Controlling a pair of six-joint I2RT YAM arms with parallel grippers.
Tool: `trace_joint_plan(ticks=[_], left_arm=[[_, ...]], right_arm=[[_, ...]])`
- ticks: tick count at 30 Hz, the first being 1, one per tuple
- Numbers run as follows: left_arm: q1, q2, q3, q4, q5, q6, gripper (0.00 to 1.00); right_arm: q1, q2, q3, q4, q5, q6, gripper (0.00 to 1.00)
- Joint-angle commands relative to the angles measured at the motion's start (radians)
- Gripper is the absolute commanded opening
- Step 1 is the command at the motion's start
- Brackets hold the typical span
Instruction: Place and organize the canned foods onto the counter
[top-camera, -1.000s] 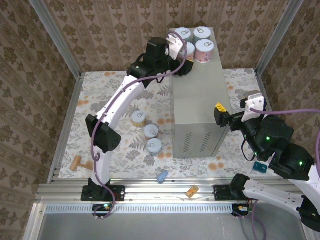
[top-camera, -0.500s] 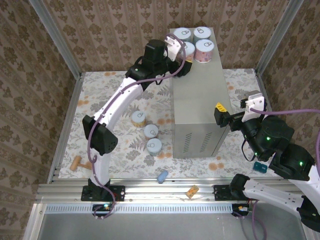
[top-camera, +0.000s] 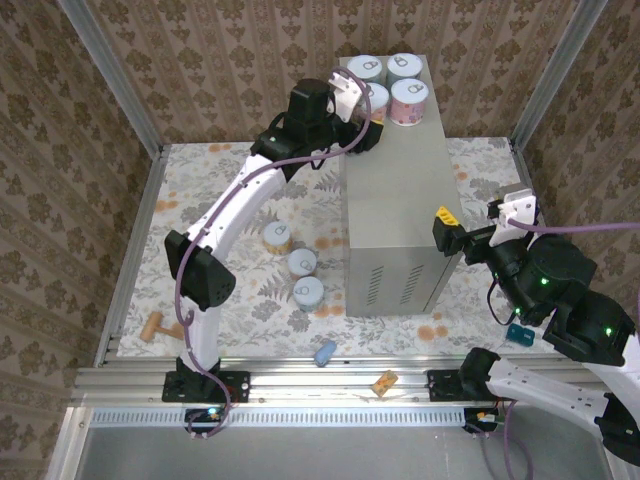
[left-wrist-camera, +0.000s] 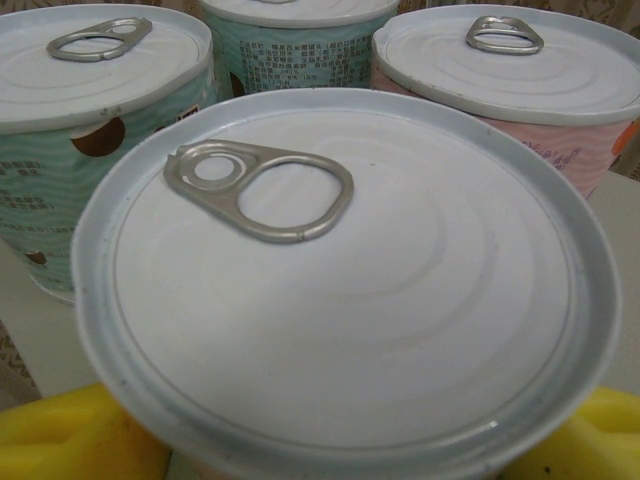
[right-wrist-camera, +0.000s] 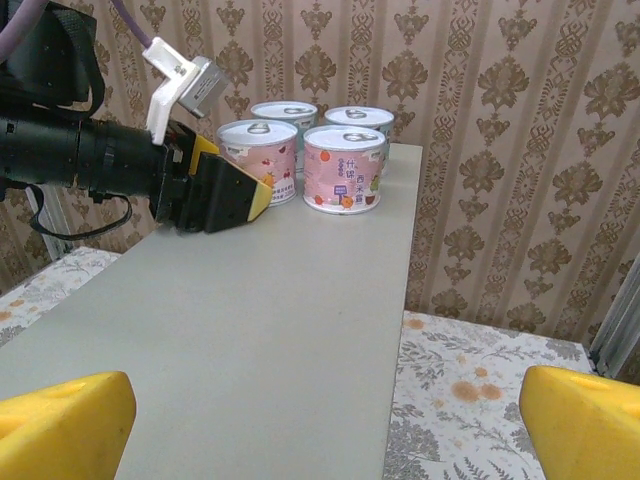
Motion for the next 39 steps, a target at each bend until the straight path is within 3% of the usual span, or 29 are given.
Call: trace_joint_plan(ticks=[1, 9, 18, 28, 39], left_arm=[[0.021, 0.019, 0.013, -0.117, -0.014, -0.039, 0.79], [0.020, 0.016, 0.014, -0.117, -0.011, -0.039, 0.83], [0.019, -0.069, -0.061, -0.082, 0.000, -0.053, 1.00], [0.029, -0.428, -0.445, -0.024, -0.060, -0.065, 1.00], [0.089, -0.763, -0.801, -0.126, -0.155, -0.115, 1.00]], right_arm=[[0.002, -0.013, -0.011, -0.002, 0.018, 0.020, 1.00], [0.002, -0.012, -0.012, -0.001, 0.014, 0.021, 1.00], [0.002, -0.001, 0.002, -0.002, 0.006, 0.015, 1.00], [0.002, 0.031, 0.031, -0.013, -0.009, -0.009, 1.00], [0.002, 0.085, 0.081, -0.066, -0.115, -0.022, 1.00]])
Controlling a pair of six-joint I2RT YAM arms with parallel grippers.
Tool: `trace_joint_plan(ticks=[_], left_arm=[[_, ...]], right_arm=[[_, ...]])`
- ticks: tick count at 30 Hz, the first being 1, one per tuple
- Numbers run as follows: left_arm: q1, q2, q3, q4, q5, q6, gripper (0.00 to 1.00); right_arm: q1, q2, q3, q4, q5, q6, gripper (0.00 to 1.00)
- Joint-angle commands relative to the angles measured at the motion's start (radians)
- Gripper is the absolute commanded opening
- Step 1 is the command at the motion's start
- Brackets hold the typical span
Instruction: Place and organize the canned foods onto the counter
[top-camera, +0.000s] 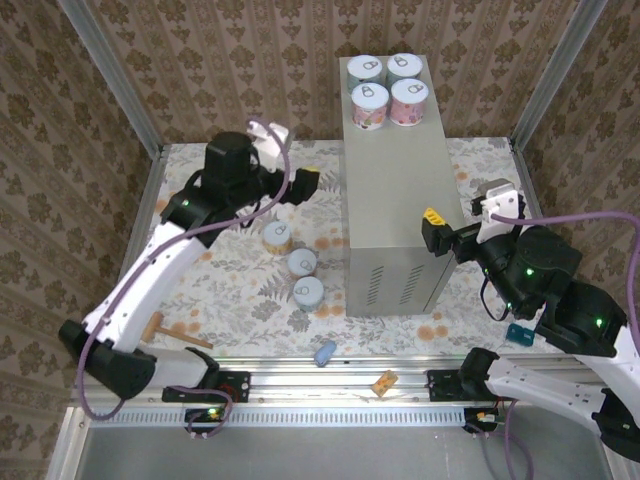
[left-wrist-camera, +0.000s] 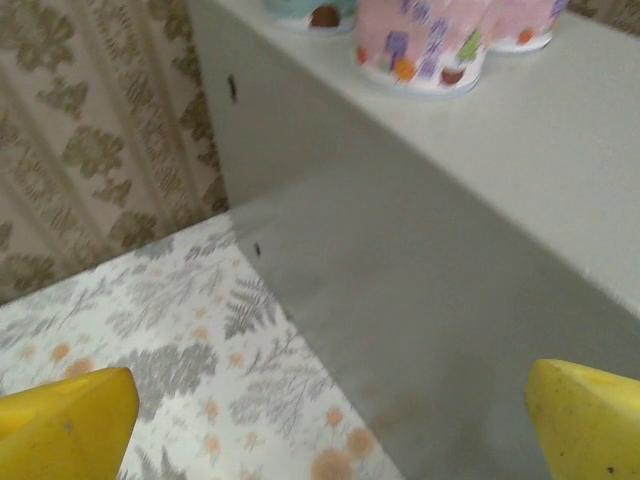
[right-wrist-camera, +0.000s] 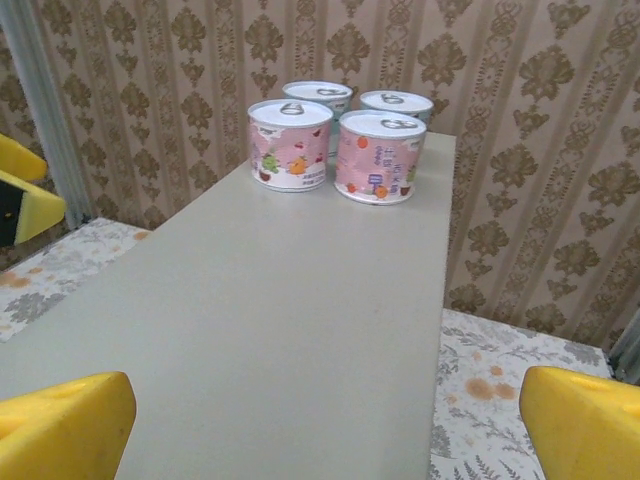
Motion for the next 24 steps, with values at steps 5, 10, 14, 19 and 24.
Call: trace_joint_plan(ticks=[5, 10, 14, 19, 24], left_arm=[[0.040, -0.115, -0.191, -0.079, -0.047, -0.100, 1.00], [0.054, -0.130, -0.317, -0.082, -0.048, -0.171, 1.00], [0.055, -0.102, -0.394, -0.077, -0.046, -0.240, 1.00], [0.059, -0.055, -0.460, -0.046, -0.068, -0.293, 1.00], [0.087, 0.029, -0.474, -0.035, -0.067, -0.339, 1.00]], right_arm=[[0.005, 0.115, 0.116, -0.108, -0.194, -0.013, 1.00], [0.017, 0.208, 0.178, -0.144, -0.364, -0.028, 1.00], [0.055, 0.300, 0.227, -0.169, -0.431, -0.031, 1.00], [0.113, 0.358, 0.242, -0.146, -0.440, -0.041, 1.00], [0.175, 0.407, 0.268, -0.141, -0.463, -0.047, 1.00]])
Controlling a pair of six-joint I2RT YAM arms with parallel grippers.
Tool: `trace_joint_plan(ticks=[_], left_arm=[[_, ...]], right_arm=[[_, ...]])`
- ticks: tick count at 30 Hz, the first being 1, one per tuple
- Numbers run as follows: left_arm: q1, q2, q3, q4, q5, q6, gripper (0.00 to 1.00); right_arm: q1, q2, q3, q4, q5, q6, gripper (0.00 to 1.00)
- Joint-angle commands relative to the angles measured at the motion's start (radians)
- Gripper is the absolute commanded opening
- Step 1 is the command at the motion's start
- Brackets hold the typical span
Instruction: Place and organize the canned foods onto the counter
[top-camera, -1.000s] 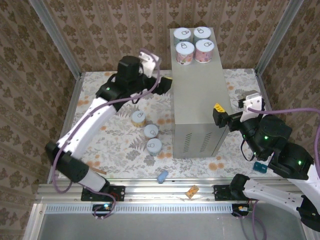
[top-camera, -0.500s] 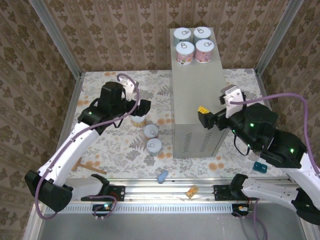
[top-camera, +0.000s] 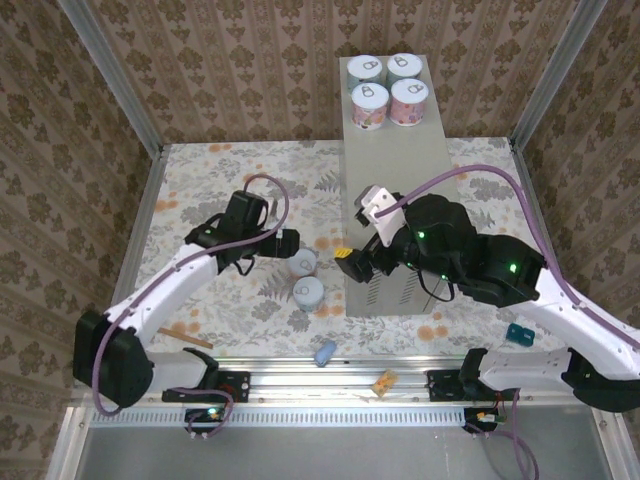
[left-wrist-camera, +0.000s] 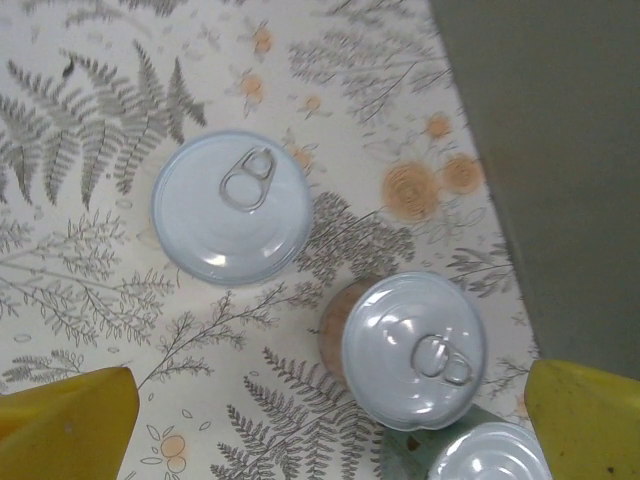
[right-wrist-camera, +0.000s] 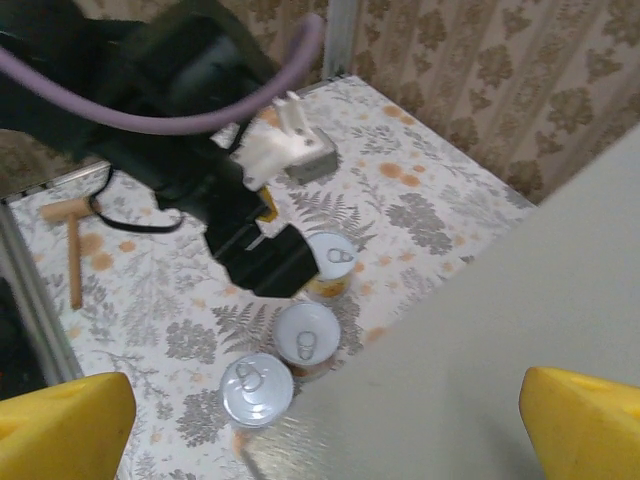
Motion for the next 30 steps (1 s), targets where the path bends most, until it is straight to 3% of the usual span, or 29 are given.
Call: trace_joint_plan(ticks=[1, 9, 20, 30], left_arm=[[0.020, 0.053, -0.008, 0.028, -0.018, -0.059, 1.00], [0.047, 0.220, 0.022, 0.093, -0.025, -0.049, 0.97], [0.060, 0.406, 0.121, 0.134, -0.076, -0.016, 0.92], [0.065, 0.399, 0.157, 0.101, -0.095, 0.016, 0.79]], right_arm=[[0.041, 0.026, 0.054, -0.013, -0.036, -0.022, 1.00], [0.106, 0.079, 0.073, -0.016, -0.036, -0.027, 1.00], [0.112, 0.094, 0.060, 0.005, -0.027, -0.024, 1.00], [0.112, 0.089, 0.045, 0.021, -0.004, -0.033, 1.00]])
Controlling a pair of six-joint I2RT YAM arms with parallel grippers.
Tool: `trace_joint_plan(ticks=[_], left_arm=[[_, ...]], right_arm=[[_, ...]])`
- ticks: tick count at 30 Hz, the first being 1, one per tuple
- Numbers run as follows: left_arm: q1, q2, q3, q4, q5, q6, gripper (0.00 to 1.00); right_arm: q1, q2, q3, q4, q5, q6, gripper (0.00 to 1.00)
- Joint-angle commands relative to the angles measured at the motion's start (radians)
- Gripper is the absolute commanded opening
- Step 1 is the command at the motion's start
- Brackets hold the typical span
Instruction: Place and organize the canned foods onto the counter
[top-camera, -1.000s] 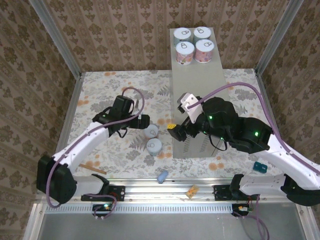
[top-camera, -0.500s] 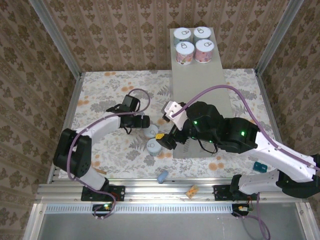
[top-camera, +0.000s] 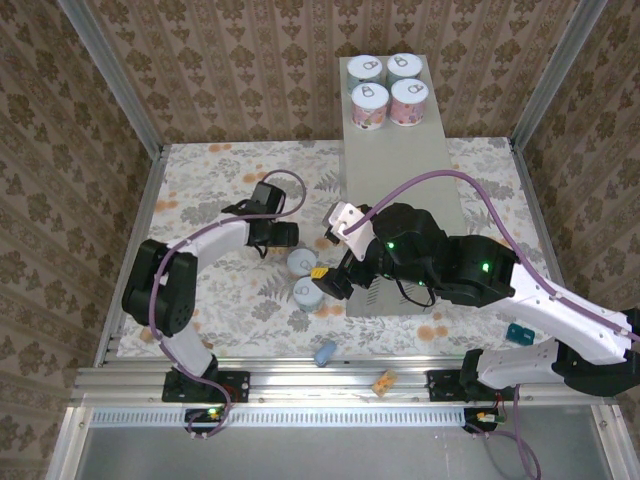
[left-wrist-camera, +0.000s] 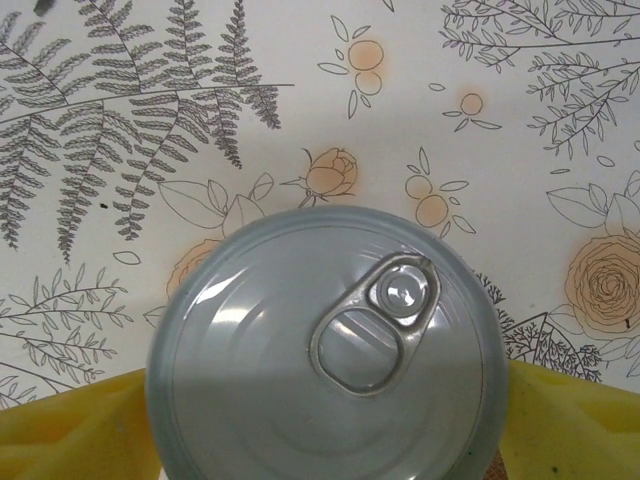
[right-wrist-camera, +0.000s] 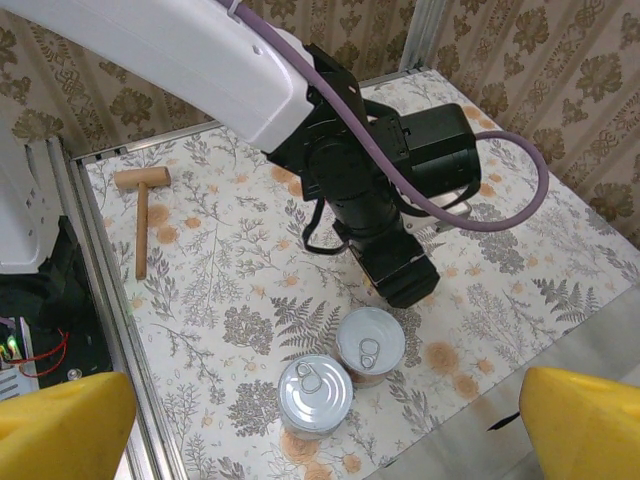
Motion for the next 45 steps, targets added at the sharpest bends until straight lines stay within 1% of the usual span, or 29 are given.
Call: trace_joint_plan(ticks=[1, 8, 15, 21, 30, 38, 41, 45], left_arm=[[0.007, -0.029, 0.041, -0.033, -0.025, 0.030, 0.78], [0.008, -0.123, 0.070, -0.101, -0.047, 0.063, 0.67], [0.008, -0.248, 0.139, -0.193, -0.028, 0.119, 0.63], [0.008, -0.338, 0.270, -0.302, 0.059, 0.212, 0.63], [0.002, -0.409, 0.498, -0.432, 0.287, 0.276, 0.62], [-0.030, -0.404, 0.683, -0.531, 0.438, 0.324, 0.62], [-0.062, -0.386, 0.740, -0.580, 0.456, 0.349, 0.62], [-0.102, -0.357, 0.807, -0.603, 0.482, 0.351, 0.62]], right_arm=[[0.008, -0.003, -0.003, 0.025, 0.016, -0.013, 1.00], [0.008, -0.015, -0.016, 0.033, 0.021, -0.010, 1.00], [0.008, -0.055, -0.038, 0.041, 0.048, -0.003, 1.00], [0.009, -0.113, -0.060, 0.036, 0.093, -0.006, 1.00], [0.008, -0.213, -0.093, -0.002, 0.195, -0.008, 1.00], [0.008, -0.316, -0.131, -0.064, 0.338, -0.003, 1.00], [0.008, -0.358, -0.143, -0.091, 0.366, 0.011, 1.00], [0.008, -0.403, -0.167, -0.131, 0.403, 0.038, 1.00]])
